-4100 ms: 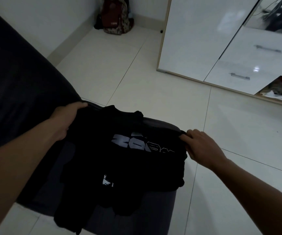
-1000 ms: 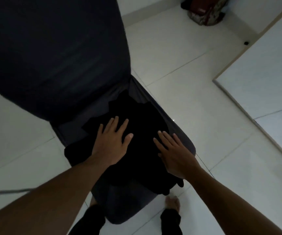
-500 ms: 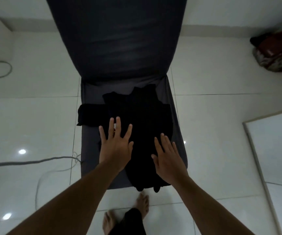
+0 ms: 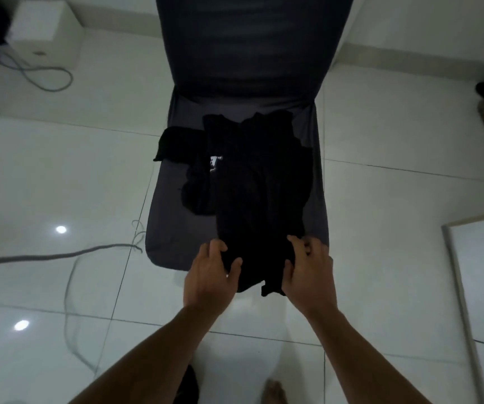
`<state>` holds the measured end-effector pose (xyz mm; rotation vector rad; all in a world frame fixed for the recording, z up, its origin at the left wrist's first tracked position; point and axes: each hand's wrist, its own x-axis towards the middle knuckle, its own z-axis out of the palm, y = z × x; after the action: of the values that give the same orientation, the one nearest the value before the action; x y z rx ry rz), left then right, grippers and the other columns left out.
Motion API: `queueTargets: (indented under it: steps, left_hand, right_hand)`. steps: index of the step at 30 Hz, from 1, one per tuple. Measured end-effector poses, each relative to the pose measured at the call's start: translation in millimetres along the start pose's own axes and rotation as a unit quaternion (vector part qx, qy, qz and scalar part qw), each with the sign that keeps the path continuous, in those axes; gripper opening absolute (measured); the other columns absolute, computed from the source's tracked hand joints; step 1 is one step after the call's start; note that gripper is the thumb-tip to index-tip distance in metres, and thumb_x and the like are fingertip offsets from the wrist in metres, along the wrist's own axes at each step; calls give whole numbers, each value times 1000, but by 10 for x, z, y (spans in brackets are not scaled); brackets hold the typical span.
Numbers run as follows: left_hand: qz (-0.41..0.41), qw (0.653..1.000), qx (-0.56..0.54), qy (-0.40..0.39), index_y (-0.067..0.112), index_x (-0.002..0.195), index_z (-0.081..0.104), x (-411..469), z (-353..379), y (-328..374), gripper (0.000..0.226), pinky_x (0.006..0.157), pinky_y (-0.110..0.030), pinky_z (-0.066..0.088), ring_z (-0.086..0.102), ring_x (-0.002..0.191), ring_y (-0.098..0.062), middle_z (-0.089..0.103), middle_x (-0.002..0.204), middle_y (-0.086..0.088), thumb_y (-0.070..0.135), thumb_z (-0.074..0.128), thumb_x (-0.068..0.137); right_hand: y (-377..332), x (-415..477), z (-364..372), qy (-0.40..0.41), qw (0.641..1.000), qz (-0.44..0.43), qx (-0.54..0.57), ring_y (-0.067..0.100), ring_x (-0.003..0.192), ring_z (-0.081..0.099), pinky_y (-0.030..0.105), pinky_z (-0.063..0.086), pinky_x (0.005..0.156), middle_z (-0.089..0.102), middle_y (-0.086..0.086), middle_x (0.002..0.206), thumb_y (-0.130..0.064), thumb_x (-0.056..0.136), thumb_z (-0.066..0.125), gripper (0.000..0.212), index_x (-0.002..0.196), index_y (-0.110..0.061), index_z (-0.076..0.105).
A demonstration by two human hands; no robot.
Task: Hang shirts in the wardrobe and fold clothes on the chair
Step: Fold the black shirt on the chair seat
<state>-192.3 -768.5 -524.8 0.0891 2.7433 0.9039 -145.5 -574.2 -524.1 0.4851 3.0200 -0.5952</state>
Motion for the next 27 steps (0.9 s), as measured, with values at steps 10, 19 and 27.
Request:
queueTargets:
  steps: [10, 19, 27]
  left_hand:
    - [-191, 965, -179, -12, 26, 112, 41, -479, 619, 56, 55, 78, -34, 53, 60, 94, -16, 59, 100, 9, 43, 80, 78]
    - [-196, 965, -167, 43, 17, 104, 62, -399, 471, -203, 11, 57, -17, 38, 56, 68, -6, 67, 84, 0, 16, 58, 93]
    - [-219, 944, -247, 2, 19, 103, 62, -388, 462, -317, 21, 70, -35, 49, 62, 86, -27, 66, 93, -8, 11, 45, 92]
  right_hand:
    - [317, -616, 421, -42, 962, 177, 202, 17, 104, 65, 26, 50, 82, 65, -4, 111, -24, 95, 66, 34, 126, -18, 53]
    - [347, -467, 536, 12, 903, 268, 337, 2, 74, 58, 4, 38, 56, 67, -3, 92, -23, 88, 78, 41, 114, -14, 47]
    - [393, -460, 511, -39, 926, 254, 276, 21, 71, 58, 27, 42, 65, 59, 1, 73, -8, 95, 52, 13, 86, -12, 61]
